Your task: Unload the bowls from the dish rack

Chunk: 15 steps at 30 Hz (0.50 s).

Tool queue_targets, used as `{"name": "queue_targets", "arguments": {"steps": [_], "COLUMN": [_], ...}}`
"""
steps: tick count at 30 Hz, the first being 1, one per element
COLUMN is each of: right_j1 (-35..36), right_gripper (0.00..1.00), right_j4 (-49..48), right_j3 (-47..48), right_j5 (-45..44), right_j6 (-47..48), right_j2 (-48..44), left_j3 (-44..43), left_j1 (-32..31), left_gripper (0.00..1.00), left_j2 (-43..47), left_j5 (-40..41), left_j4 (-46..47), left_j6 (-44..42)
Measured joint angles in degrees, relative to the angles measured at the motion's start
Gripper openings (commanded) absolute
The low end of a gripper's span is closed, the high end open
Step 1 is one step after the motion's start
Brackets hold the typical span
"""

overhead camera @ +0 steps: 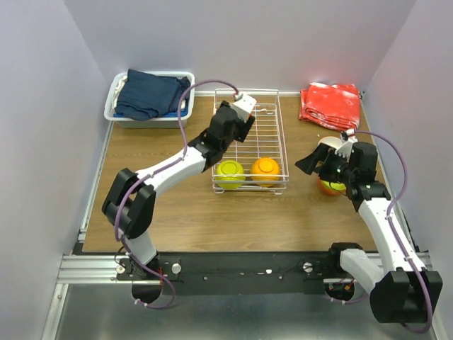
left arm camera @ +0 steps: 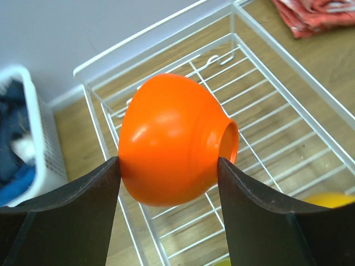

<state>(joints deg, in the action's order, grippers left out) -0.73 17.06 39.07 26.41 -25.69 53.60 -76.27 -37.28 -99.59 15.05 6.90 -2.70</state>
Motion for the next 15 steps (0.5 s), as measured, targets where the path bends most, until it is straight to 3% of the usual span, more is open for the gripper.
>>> {"name": "queue_targets", "arguments": {"steps": [6,15], "right_j1": [0.7,3.7], "right_gripper": [1.0,1.0], "right_j4": [0.3,6.8], "right_j3": [7.3,21.9], "right_j5": [0.0,-0.2], "right_j6": [-0.2,0.8], "right_j2": [5.7,15.6], "left_j3": [11.4,25.9], "left_j1": [-10.0,-19.5], "left_gripper": [0.41,0.41], "left_j2": [7.2,12.2], "left_j5": [7.2,16.9], "left_j4": [11.4,26.3], "left_j6": [-21.0,-42.8]}}
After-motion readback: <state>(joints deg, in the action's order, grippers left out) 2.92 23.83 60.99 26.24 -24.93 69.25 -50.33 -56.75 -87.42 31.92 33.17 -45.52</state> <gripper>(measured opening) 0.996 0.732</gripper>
